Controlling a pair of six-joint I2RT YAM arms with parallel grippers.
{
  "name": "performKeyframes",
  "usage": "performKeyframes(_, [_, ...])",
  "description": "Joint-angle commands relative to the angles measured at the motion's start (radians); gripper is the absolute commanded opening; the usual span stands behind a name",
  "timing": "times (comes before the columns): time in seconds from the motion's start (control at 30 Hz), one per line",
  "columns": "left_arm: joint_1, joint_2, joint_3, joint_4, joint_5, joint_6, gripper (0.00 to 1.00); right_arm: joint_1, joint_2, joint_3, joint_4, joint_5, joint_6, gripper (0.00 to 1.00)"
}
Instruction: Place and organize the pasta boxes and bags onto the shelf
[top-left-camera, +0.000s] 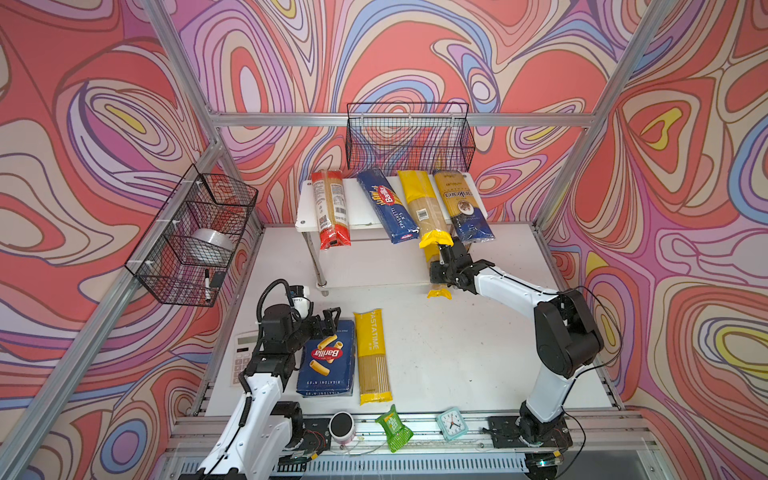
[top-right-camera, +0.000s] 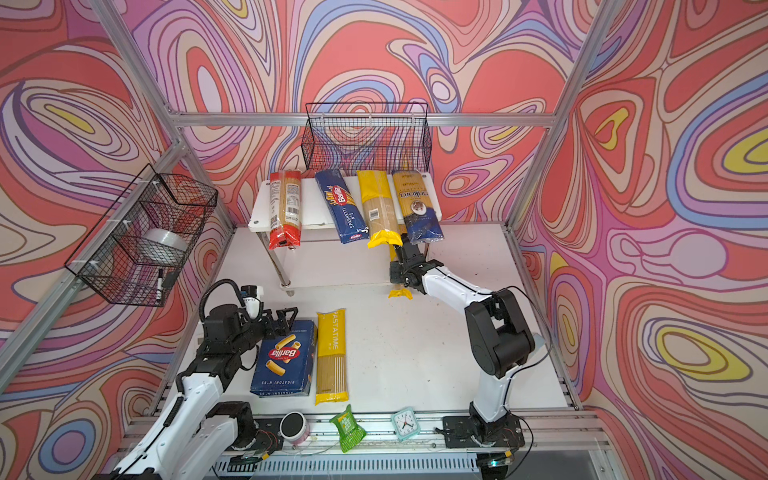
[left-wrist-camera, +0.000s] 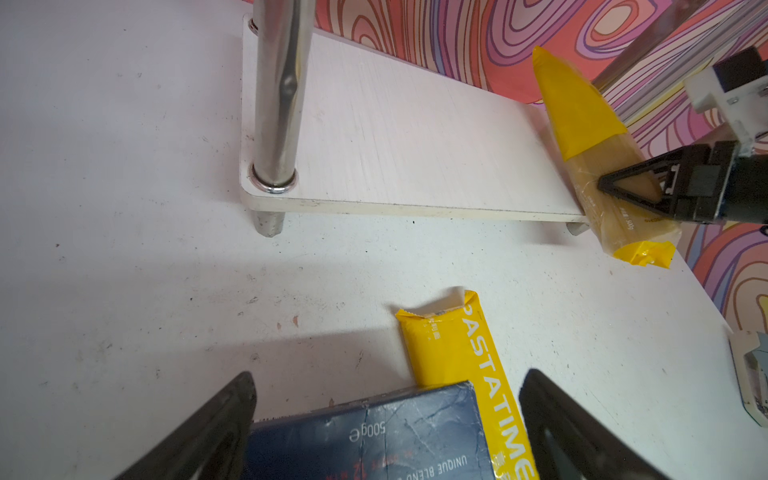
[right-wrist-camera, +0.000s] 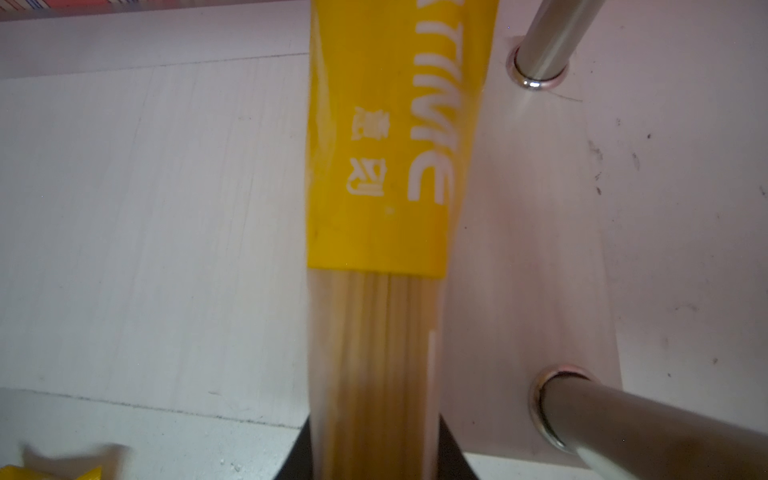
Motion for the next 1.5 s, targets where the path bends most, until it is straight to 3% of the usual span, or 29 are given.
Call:
performKeyframes(0.0, [0.002,-0.004,-0.01,0.007,0.001,0.002,1.0,-0.006,-0.008,0.043,0.092,0.028,0.006,0.43])
performKeyframes(0.17, [0.002,-0.005,-0.01,0.007,0.0,0.002,1.0,-0.007,-0.022,0.02,0.109,0.009,0.023,0.56])
performKeyframes(0.37, [0.003,-0.007,-0.011,0.007,0.0,0.003,1.0,-0.007,-0.038,-0.024,0.112,-0.028,0.044,0.6])
performKeyframes(0.7, [0.003,-0.014,-0.013,0.006,-0.001,0.002,1.0,-0.007,-0.216,-0.182,0.12,-0.158,0.084,0.63])
performKeyframes(0.93, [0.003,-0.017,-0.014,0.004,-0.007,-0.001,1.0,-0.006,-0.353,-0.261,0.025,-0.243,0.08,0.63])
performKeyframes(1.07, [0.002,-0.026,-0.017,0.002,-0.017,-0.004,1.0,-0.006,-0.422,-0.363,0.087,-0.364,0.036,0.63])
performKeyframes(1.23, [0.003,-0.027,-0.02,0.001,-0.017,-0.004,1.0,-0.005,-0.436,-0.422,0.106,-0.462,0.014,0.63])
performKeyframes(1.47, [0.003,-0.027,-0.018,0.001,-0.018,-0.004,1.0,-0.006,-0.413,-0.5,0.199,-0.484,0.032,0.64])
